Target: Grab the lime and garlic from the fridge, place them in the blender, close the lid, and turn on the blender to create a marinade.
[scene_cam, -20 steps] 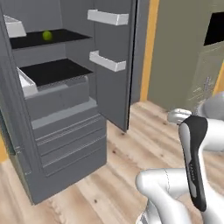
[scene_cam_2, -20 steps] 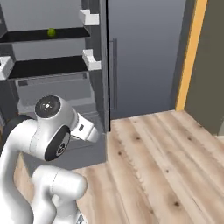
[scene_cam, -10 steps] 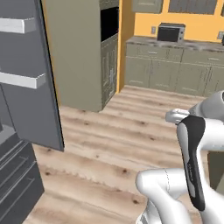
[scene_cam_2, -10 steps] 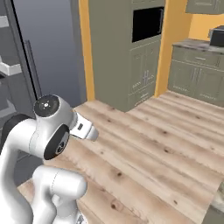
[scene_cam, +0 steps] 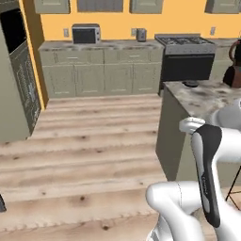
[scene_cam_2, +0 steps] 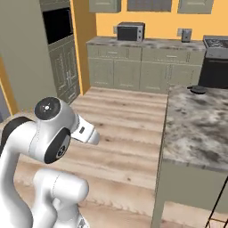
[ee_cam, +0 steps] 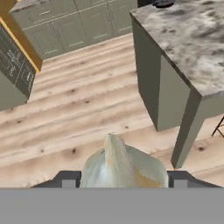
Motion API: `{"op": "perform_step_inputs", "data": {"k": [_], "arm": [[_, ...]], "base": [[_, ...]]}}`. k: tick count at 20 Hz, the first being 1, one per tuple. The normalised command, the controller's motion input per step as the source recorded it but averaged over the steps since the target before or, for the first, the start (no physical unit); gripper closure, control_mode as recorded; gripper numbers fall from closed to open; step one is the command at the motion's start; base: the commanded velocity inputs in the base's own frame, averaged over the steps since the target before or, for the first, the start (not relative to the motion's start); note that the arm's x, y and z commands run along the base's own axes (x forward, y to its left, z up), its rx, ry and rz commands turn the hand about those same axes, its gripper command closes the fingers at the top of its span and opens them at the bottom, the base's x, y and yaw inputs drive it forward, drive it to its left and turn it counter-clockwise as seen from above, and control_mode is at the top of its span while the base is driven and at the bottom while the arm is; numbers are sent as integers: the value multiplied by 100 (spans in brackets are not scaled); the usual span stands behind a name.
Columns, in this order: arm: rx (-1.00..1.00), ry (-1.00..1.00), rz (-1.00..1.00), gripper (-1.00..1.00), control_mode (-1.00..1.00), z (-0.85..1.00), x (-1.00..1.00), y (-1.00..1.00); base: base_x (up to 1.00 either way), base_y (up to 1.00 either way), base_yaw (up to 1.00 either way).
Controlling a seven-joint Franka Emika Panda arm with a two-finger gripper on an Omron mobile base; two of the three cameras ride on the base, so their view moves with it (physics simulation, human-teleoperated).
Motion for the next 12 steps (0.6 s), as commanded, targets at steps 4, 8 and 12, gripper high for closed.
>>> {"op": "perform_step_inputs", "data": {"k": [4, 8, 12], "arm": [[0, 0, 0, 100, 100, 0, 0, 0], [0, 0, 0, 100, 100, 0, 0, 0], [0, 0, 0, 100, 100, 0, 0, 0]], "base": [[14, -19, -54], [6, -42, -51], [34, 9, -43]]}}
